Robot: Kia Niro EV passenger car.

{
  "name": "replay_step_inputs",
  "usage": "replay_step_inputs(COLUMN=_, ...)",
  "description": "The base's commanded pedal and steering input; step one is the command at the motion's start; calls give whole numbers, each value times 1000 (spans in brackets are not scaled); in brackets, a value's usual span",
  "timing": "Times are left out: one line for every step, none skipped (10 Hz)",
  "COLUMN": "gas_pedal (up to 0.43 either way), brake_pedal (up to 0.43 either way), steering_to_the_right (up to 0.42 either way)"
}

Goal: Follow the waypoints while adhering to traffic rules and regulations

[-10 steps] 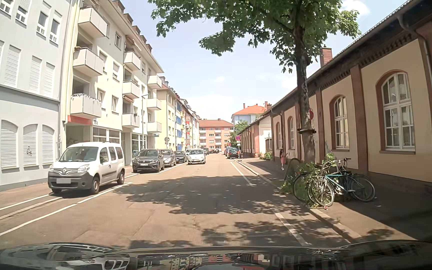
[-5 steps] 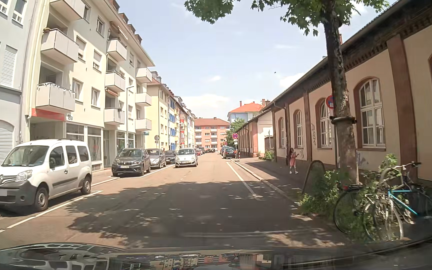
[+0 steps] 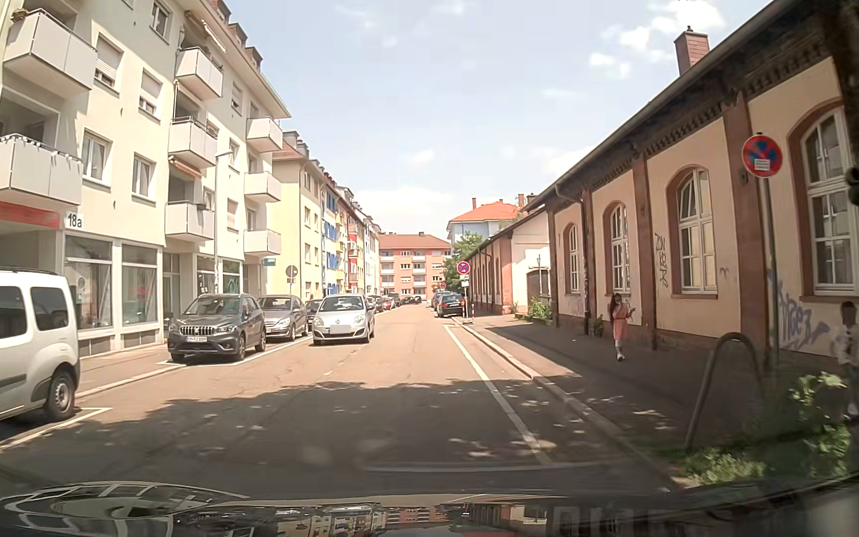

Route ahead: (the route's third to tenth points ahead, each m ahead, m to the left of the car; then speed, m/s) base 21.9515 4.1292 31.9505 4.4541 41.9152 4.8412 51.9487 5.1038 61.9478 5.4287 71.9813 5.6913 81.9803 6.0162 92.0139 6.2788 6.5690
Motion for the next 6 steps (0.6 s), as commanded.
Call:
replay_step_inputs(gas_pedal=67, brake_pedal=0, steering_to_the_right=5)
replay_step_inputs(gas_pedal=67, brake_pedal=0, steering_to_the_right=1)
replay_step_inputs(gas_pedal=67, brake_pedal=0, steering_to_the_right=-1)
replay_step_inputs(gas_pedal=67, brake_pedal=0, steering_to_the_right=-3)
replay_step_inputs(gas_pedal=67, brake_pedal=0, steering_to_the_right=-7)
replay_step_inputs(gas_pedal=67, brake_pedal=0, steering_to_the_right=-15)
